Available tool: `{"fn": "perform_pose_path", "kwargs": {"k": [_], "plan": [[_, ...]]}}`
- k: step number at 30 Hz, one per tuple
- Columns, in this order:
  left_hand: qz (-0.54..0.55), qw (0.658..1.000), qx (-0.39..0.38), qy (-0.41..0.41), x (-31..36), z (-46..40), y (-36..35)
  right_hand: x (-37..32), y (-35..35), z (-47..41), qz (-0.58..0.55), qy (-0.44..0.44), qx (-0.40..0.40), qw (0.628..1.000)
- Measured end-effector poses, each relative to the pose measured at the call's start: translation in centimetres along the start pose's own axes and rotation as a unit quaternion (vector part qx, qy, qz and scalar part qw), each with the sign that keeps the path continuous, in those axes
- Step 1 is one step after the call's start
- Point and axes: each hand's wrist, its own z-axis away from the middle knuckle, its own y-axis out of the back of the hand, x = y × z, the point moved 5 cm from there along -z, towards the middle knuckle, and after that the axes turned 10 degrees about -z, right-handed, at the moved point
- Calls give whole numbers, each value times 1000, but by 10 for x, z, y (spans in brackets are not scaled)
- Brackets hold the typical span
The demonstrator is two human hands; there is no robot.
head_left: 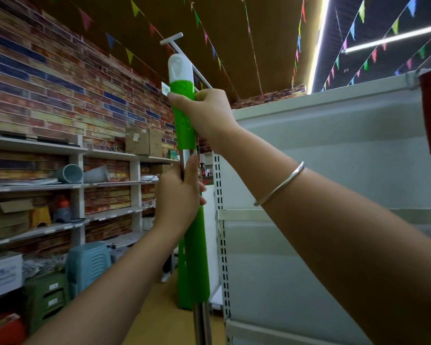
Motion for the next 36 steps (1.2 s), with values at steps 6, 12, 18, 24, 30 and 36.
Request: {"fn": "perform_pose_path", "kwargs": {"k": [6, 12, 18, 24, 30, 36], "plan": [[25, 999, -22, 33, -6, 1, -14, 15, 4, -4, 15, -25, 19, 999], [43, 996, -48, 69, -10, -3, -26, 31, 11, -17, 54, -43, 31, 997], [35, 993, -77, 87, -19, -8, -51, 56, 30, -24, 95, -61, 39, 993], [26, 991, -95, 95, -32, -20, -77, 81, 45, -28, 144, -71, 53, 986], [24, 991, -96, 95, -50, -30, -100, 99, 52, -37, 134, -87, 51, 986], [41, 990, -96, 90, -64, -39, -123, 117, 57, -49, 138, -95, 46, 985]]}}
